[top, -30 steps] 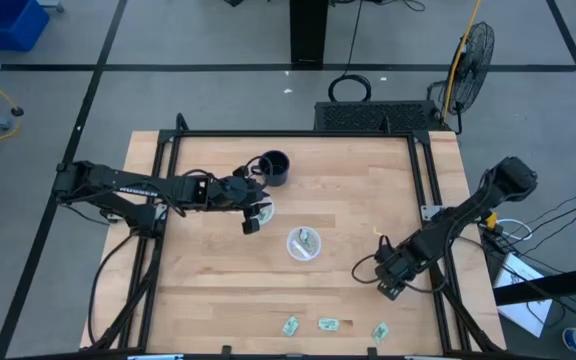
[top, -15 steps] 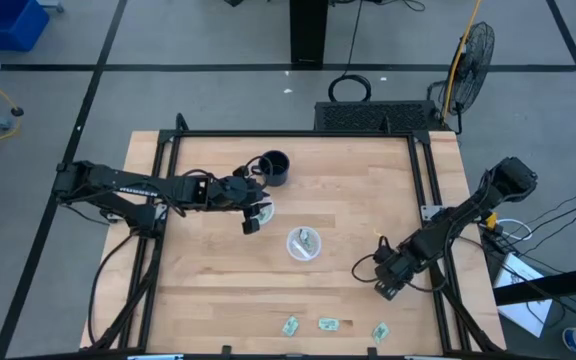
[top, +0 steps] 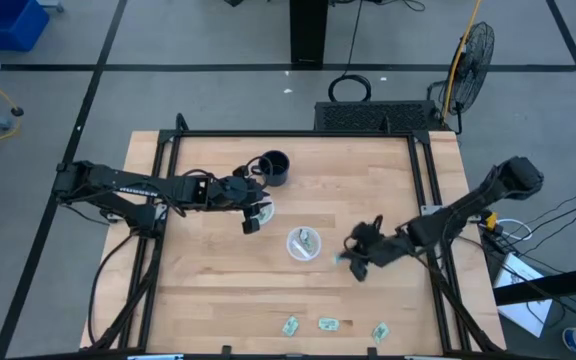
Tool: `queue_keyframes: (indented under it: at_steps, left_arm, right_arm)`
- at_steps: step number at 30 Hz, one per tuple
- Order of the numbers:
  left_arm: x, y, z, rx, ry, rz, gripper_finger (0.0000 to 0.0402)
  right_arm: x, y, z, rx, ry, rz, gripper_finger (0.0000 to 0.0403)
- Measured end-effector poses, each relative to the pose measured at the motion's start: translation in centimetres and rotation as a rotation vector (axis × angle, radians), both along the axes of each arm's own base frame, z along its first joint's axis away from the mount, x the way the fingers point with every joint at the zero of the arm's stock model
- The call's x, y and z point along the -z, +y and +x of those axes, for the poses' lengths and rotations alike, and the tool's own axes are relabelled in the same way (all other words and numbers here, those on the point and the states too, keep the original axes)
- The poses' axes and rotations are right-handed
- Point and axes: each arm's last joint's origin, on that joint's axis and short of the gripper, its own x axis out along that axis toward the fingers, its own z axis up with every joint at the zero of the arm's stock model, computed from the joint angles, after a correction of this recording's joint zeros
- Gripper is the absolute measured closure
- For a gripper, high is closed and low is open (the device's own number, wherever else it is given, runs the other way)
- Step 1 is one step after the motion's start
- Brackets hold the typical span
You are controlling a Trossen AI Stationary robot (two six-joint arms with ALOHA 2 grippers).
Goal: Pick and place Stevia / Truvia into bins
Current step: Put the stevia packet into the bottom round transparent container
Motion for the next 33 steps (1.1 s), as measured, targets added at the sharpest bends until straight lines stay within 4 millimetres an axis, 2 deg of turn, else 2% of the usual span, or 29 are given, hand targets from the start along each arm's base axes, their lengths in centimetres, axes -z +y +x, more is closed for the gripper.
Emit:
queue_keyframes:
  at_steps: [3,8,13,16,18,22,27,33]
  left_arm:
    - [0.0,0.0,0.0,-0.001,-0.001,-0.001,0.0289]
    - [0.0,0.0,0.0,-0.005,-0.003,-0.006,0.0289]
    - [-0.2,0.0,0.1,-0.012,-0.023,-0.001,0.0289]
    - [-0.3,0.0,0.2,-0.011,-0.036,0.003,0.0289]
    - [-0.3,0.1,0.2,-0.022,-0.037,0.013,0.0289]
    - [-0.4,0.2,0.2,-0.053,-0.045,0.038,0.0289]
    - [-0.4,0.2,0.2,-0.057,-0.045,0.042,0.0289]
    - [-0.4,0.2,0.2,-0.057,-0.045,0.041,0.0289]
  right_arm:
    - [-0.3,-1.9,1.1,0.001,-0.048,-0.16,0.0402]
    - [-2.1,-4.6,4.0,-0.072,-0.06,-0.286,0.0402]
    - [-4.8,-5.8,7.2,-0.2,0.031,-0.426,0.0402]
    - [-5.4,-5.9,9.3,-0.276,0.117,-0.499,0.0403]
    - [-5.1,-5.7,10.8,-0.343,0.161,-0.525,0.0403]
    - [-3.1,-5.4,12.7,-0.426,0.213,-0.467,0.0403]
    - [-0.8,-5.2,13.5,-0.483,0.257,-0.438,0.0403]
    - [0.3,-5.1,14.0,-0.502,0.269,-0.451,0.0389]
